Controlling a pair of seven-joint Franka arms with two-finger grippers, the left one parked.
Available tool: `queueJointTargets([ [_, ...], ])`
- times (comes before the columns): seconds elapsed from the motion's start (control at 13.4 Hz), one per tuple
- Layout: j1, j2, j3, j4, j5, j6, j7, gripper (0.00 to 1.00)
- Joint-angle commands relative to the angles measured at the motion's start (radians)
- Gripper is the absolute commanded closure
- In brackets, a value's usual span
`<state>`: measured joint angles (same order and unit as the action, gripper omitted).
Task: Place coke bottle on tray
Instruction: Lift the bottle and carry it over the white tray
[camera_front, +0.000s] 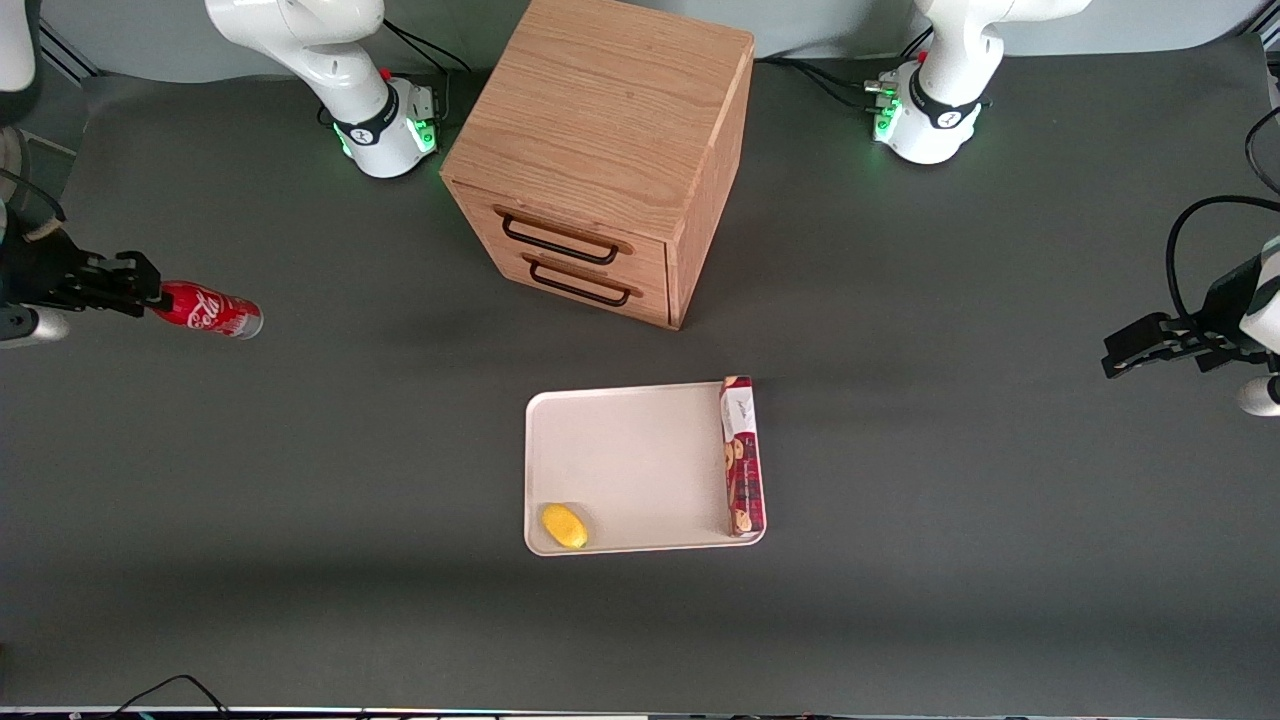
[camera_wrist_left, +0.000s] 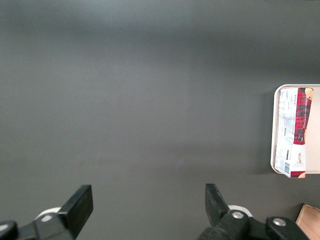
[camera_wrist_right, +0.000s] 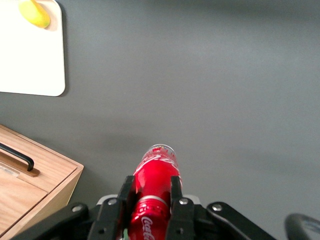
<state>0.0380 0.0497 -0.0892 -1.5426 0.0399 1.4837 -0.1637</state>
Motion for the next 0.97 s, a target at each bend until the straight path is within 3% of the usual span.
queueJointTargets([
  [0.0,0.058,0.022,0.002,0.033,-0.021,-0.02,0.016,1.0],
  [0.37,0.328,0.058,-0.02,0.029,0.0,0.084,0.343,1.0],
  [0.6,0.498,0.123,-0.087,0.029,0.009,0.208,0.467,1.0],
  [0.75,0.545,0.205,-0.092,0.038,0.011,0.277,0.481,1.0],
  [0.9,0.546,0.298,-0.092,0.055,0.057,0.364,0.467,1.0],
])
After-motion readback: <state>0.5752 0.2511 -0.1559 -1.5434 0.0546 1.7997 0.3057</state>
